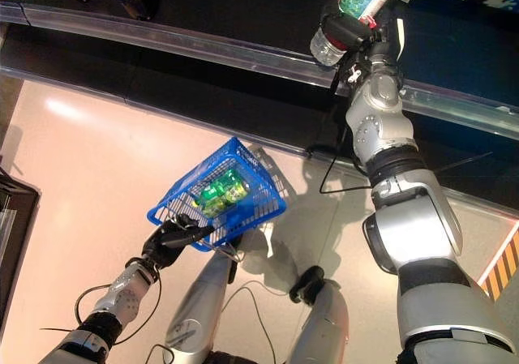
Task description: Pick up the drink and place into the basket.
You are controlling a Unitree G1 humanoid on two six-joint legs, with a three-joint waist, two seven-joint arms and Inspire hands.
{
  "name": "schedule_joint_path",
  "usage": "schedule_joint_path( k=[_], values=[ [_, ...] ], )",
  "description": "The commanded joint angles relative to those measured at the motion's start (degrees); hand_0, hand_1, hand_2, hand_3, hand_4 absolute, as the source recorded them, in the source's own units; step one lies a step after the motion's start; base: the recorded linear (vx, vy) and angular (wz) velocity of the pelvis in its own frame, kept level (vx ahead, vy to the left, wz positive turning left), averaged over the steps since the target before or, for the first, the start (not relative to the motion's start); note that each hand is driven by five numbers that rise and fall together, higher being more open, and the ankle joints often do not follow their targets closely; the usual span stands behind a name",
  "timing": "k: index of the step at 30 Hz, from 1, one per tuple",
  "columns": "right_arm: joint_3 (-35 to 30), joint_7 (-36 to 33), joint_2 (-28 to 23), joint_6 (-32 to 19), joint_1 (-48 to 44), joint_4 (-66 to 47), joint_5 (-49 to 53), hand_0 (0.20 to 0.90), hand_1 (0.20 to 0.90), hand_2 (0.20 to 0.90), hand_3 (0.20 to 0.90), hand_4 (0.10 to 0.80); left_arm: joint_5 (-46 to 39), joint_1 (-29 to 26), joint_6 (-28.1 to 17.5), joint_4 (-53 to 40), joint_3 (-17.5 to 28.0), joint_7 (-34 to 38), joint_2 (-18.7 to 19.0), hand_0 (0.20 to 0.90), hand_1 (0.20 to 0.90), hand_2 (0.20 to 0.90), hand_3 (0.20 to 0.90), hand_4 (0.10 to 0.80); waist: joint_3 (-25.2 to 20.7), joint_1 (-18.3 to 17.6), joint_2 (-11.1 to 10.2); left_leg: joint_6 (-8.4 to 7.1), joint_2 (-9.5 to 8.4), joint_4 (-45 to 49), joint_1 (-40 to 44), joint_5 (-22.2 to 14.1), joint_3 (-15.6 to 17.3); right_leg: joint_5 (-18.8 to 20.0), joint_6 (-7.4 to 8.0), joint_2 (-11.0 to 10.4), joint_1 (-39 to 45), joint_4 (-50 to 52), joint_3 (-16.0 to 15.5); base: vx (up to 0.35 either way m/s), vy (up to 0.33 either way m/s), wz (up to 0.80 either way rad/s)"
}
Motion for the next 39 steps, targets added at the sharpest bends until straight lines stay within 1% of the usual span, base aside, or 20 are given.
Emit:
schedule_joint_path(
  k=[1,10,12,18,29,33,37,38,39],
  values=[
    [1.54,1.47,-3.9,-6.79,-11.57,-1.42,1.54,0.3,0.3,0.3,0.2,0.1,1.26,11.23,-0.36,-3.31,-5.93,-4.64,8.99,0.3,0.3,0.3,0.2,0.1,-0.84,2.69,1.34,6.88,-3.09,5.63,-0.03,-6.78,0.51,13.36,2.55,1.21,1.67,-13.68,0.68,-0.01,-0.005,0.04],
    [1.51,1.9,-4.31,-8.26,-11.6,-1.93,2.09,0.3,0.3,0.3,0.2,0.1,1.35,11.14,-0.45,-3.25,-5.95,-5.14,9.36,0.3,0.3,0.3,0.2,0.1,-0.84,2.62,1.18,6.91,-3.04,5.06,0.17,-6.53,0.41,13.67,2.67,1.4,1.99,-14.49,0.56,-0.006,-0.005,0.02],
    [1.52,2.61,-4.25,-9.37,-11.67,-1.87,2.01,0.3,0.3,0.3,0.2,0.1,1.15,11.08,-0.61,-3.02,-5.97,-5.31,9.35,0.3,0.3,0.3,0.2,0.1,-0.84,2.51,1.15,6.87,-2.96,4.8,0.47,-6.45,0.45,13.8,2.75,1.48,2.29,-14.87,0.61,0.0,0.0,0.0],
    [1.47,3.95,-4.8,-10.51,-11.51,-3.97,-0.36,0.3,0.3,0.3,0.2,0.1,1.27,11.02,-0.53,-2.93,-5.49,-5.49,9.63,0.3,0.3,0.3,0.2,0.1,-0.84,2.14,0.73,6.95,-2.82,4.62,0.7,-6.45,0.67,13.98,2.8,1.79,2.69,-15.45,0.78,0.0,0.0,0.0],
    [0.84,6.32,-5.82,-10.93,-10.09,-6.48,0.29,0.3,0.3,0.3,0.2,0.1,1.45,10.94,-0.8,-2.46,-4.65,-5.85,9.79,0.3,0.3,0.3,0.2,0.1,-0.84,1.41,0.36,7.0,-2.61,3.88,1.79,-6.22,1.08,14.44,3.08,2.15,3.84,-16.67,1.13,-0.002,-0.002,0.0],
    [0.17,7.42,-6.14,-11.3,-8.89,-7.95,0.23,0.3,0.3,0.3,0.2,0.1,1.42,10.7,-0.94,-2.41,-4.35,-5.89,9.97,0.3,0.3,0.3,0.2,0.1,-0.84,0.88,-0.09,6.81,-2.57,1.52,3.89,-5.4,1.19,15.58,3.62,2.82,5.78,-19.76,1.46,-0.021,-0.017,-0.05],
    [0.38,8.48,-6.47,-11.32,-8.6,-8.34,0.52,0.3,0.3,0.3,0.2,0.1,1.81,10.38,-0.88,-1.98,-3.26,-6.17,10.13,0.3,0.3,0.3,0.2,0.1,-0.87,0.42,-0.76,6.08,-2.15,-3.15,8.2,-3.88,2.06,17.24,4.39,4.03,9.97,-25.31,1.56,-0.018,-0.022,-0.1],
    [0.25,9.09,-6.64,-11.13,-8.29,-8.39,0.96,0.3,0.3,0.3,0.2,0.1,2.08,10.5,-0.83,-1.7,-2.86,-6.28,10.18,0.3,0.3,0.3,0.2,0.1,-1.52,0.22,-1.04,5.77,-2.03,-5.33,9.81,-3.02,2.3,18.14,4.74,4.4,11.5,-27.58,1.49,-0.076,-0.004,-0.09],
    [0.15,9.48,-6.62,-11.06,-8.06,-8.3,1.14,0.3,0.3,0.3,0.2,0.1,2.31,10.54,-0.8,-1.45,-2.66,-6.43,10.22,0.3,0.3,0.3,0.2,0.1,-1.8,0.14,-1.19,5.83,-1.98,-6.8,10.16,-1.09,3.01,19.99,4.41,4.25,11.9,-29.12,0.64,-0.053,-0.006,-0.13]
  ],
)
